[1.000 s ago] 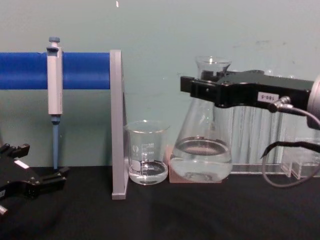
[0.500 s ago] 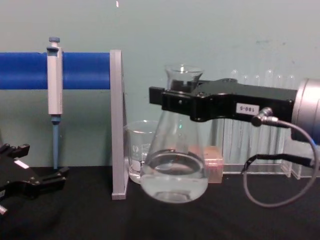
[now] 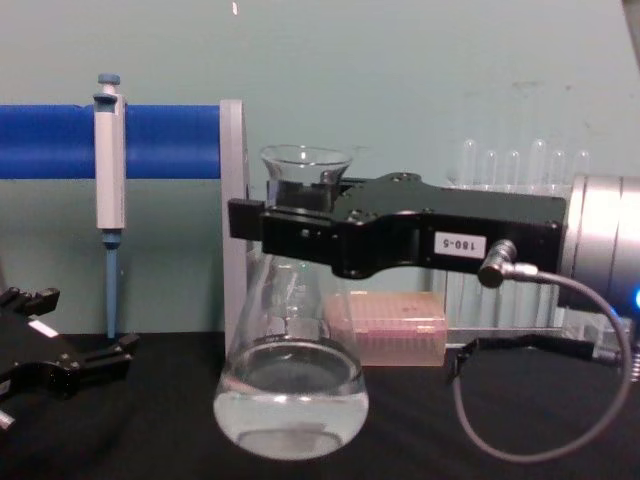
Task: Grasp the erlenmeyer flask with one hand, shake it three times, then place it back.
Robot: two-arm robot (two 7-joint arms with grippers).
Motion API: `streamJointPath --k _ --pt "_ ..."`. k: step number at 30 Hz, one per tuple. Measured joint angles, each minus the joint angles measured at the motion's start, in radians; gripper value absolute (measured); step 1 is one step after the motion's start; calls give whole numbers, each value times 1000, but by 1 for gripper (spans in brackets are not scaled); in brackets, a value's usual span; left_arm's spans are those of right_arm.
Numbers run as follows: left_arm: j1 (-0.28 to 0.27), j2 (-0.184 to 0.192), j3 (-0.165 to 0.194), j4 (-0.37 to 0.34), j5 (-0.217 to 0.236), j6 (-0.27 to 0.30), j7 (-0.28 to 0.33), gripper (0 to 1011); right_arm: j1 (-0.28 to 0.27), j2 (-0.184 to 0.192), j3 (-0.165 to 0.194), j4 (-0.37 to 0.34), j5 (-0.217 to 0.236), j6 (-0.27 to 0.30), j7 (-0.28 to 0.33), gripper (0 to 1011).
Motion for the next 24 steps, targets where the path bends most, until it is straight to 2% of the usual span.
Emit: streamJointPath --k 13,24 --pt "0 0 0 0 0 0 0 1001 16 30 -44 -7 32 -21 47 448" --pt "0 0 0 0 0 0 0 1001 20 33 -36 5 37 -38 12 448"
